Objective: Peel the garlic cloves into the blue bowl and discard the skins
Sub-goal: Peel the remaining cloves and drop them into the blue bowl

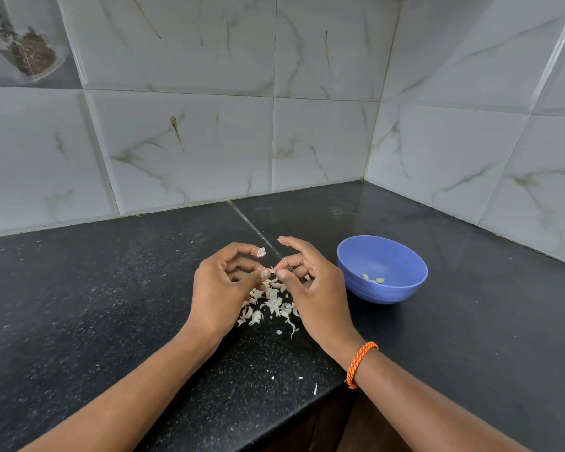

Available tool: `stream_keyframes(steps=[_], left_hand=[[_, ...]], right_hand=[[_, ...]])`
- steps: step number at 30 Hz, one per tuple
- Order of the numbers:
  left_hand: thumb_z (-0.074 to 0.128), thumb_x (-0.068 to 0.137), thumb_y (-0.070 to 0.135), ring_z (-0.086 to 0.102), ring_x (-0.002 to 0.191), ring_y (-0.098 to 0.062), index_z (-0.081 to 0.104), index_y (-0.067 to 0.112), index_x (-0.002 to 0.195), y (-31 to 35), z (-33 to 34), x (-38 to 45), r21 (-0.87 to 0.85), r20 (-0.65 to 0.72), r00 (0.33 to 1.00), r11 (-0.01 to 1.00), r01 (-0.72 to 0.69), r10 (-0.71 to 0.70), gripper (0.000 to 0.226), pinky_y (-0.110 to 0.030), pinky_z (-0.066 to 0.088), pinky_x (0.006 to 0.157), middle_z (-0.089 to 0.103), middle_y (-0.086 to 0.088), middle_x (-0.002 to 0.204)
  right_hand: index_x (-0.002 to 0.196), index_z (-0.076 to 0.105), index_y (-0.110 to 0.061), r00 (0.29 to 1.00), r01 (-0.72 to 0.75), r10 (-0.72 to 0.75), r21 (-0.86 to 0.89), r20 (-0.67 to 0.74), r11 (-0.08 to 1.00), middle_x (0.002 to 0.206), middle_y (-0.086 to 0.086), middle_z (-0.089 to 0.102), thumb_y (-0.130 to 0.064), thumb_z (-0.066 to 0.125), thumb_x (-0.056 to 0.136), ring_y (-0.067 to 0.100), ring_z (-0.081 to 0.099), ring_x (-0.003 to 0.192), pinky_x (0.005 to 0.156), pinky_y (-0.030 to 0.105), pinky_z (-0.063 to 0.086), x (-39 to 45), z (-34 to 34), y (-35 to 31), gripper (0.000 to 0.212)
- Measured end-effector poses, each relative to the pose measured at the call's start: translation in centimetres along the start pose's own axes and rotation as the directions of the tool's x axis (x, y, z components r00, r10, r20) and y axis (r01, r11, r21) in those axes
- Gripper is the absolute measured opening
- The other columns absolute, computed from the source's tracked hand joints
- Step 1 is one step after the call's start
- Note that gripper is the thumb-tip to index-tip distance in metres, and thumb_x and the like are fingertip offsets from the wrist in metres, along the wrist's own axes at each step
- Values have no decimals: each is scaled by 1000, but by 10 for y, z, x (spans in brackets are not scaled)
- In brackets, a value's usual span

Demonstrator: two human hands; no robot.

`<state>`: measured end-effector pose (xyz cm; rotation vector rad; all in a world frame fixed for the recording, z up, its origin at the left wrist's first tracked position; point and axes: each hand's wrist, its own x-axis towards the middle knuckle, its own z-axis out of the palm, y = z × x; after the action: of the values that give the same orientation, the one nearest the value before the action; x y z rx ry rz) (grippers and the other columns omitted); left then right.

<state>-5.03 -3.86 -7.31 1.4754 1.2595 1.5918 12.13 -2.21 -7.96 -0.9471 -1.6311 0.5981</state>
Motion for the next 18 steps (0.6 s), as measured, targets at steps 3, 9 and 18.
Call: stream_keyframes(steps=[3,9,18], left_hand=[[84,93,8,80,73,-22,75,25,112,0,-2,1,35,1,1000,999,-20,20,27,-24,56,61,81,-2,87],[79,97,8,79,72,-18,75,27,114,-4,-1,1,118,32,996,989,-86,83,26,-34,61,72,82,4,89],[80,97,13,77,69,-15,74,32,115,-6,-1,0,186,22,996,978,-90,88,28,-36,60,68,81,8,86]], right_hand=[[140,66,-29,1000,23,-23,-64,-2,998,99,-15,77,-12,63,106,11,73,86,75,20,55,-1,-1,2,37],[143,63,-34,999,31,-28,-77,45,997,115,-16,77,-12,60,107,11,75,95,80,30,62,-2,1,1,43],[123,73,-28,998,13,-20,-122,-53,992,90,-14,74,-8,74,97,6,72,92,78,26,62,1,-1,3,33]])
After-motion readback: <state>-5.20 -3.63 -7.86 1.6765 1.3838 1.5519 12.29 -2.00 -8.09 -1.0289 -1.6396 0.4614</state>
